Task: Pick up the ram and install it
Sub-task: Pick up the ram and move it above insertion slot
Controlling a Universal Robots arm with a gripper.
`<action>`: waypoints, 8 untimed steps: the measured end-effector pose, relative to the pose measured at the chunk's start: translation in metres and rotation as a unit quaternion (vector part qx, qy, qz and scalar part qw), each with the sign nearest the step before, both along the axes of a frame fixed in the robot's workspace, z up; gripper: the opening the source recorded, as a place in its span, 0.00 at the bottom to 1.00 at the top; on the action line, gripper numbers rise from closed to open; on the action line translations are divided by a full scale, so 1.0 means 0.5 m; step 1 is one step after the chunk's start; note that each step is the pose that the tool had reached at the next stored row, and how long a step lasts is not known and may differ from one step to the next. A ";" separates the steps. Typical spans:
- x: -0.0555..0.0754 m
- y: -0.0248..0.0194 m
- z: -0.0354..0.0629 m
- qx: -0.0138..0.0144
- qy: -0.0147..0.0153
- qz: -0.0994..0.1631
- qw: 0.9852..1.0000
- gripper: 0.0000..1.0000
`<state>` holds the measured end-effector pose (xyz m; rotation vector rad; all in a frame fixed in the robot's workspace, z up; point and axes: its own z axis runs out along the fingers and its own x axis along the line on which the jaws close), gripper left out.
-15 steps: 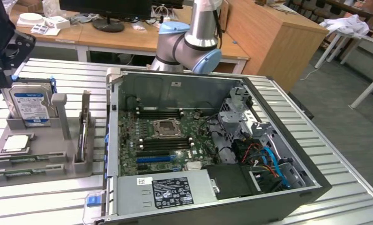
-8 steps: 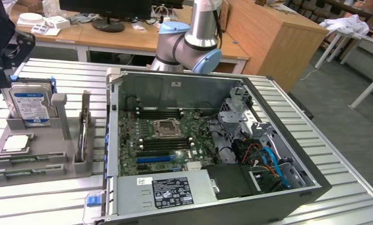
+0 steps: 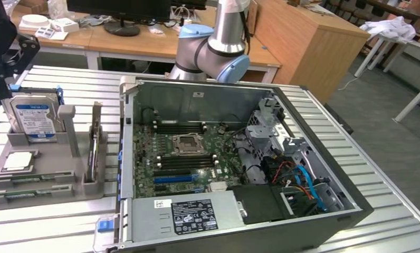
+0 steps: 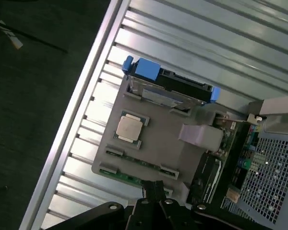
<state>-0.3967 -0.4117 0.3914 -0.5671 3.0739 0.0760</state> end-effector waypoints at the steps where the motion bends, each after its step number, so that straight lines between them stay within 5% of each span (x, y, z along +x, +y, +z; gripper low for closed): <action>1: 0.000 0.0000 0.000 0.000 0.000 0.008 1.000 0.11; 8: 0.000 0.0000 0.000 0.000 0.000 0.056 0.998 0.11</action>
